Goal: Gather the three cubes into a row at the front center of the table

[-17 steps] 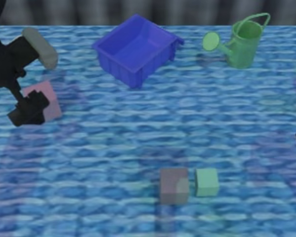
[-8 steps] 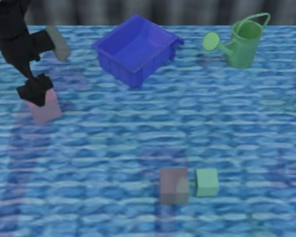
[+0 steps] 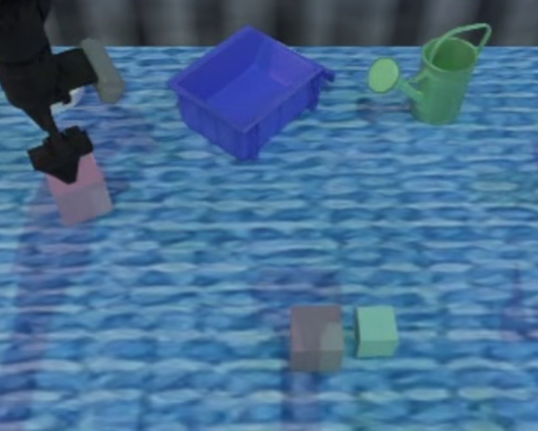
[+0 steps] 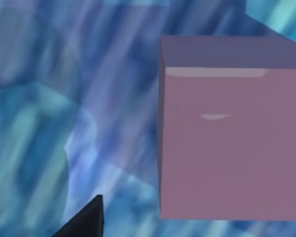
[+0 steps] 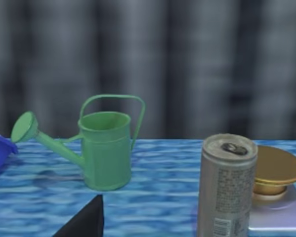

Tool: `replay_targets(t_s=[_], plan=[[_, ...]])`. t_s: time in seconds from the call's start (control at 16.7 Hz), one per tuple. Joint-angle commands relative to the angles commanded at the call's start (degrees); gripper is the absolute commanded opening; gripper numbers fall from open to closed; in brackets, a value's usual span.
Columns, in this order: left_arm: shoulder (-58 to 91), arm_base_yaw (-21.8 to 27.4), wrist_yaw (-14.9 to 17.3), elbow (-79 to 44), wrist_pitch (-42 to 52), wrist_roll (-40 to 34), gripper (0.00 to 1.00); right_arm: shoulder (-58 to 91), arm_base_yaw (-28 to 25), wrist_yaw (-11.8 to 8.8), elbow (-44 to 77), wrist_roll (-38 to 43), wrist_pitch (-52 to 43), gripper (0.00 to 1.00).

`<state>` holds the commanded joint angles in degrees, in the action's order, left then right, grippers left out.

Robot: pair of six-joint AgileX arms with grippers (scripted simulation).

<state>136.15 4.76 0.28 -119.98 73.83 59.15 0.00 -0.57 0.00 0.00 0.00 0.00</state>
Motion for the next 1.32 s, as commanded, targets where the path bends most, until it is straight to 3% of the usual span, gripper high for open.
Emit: replay_targets(t_s=[0.24, 0.6, 0.9, 1.32], plan=[[0.48, 0.16, 0.01, 2.08, -2.35, -0.17, 1.0, 0.0, 0.0, 0.0, 0.0, 0.0, 0.0, 1.0], [4.2, -0.04, 0.05, 11.26, -15.76, 0.07, 1.0, 0.0, 0.0, 0.0, 0.0, 0.0, 0.0, 1.0], [4.7, -0.08, 0.06, 12.37, -17.07, 0.13, 1.0, 0.0, 0.0, 0.0, 0.0, 0.0, 0.0, 1.0], [4.7, -0.08, 0.06, 12.37, -17.07, 0.13, 0.47, 0.0, 0.0, 0.0, 0.0, 0.0, 0.0, 1.0]])
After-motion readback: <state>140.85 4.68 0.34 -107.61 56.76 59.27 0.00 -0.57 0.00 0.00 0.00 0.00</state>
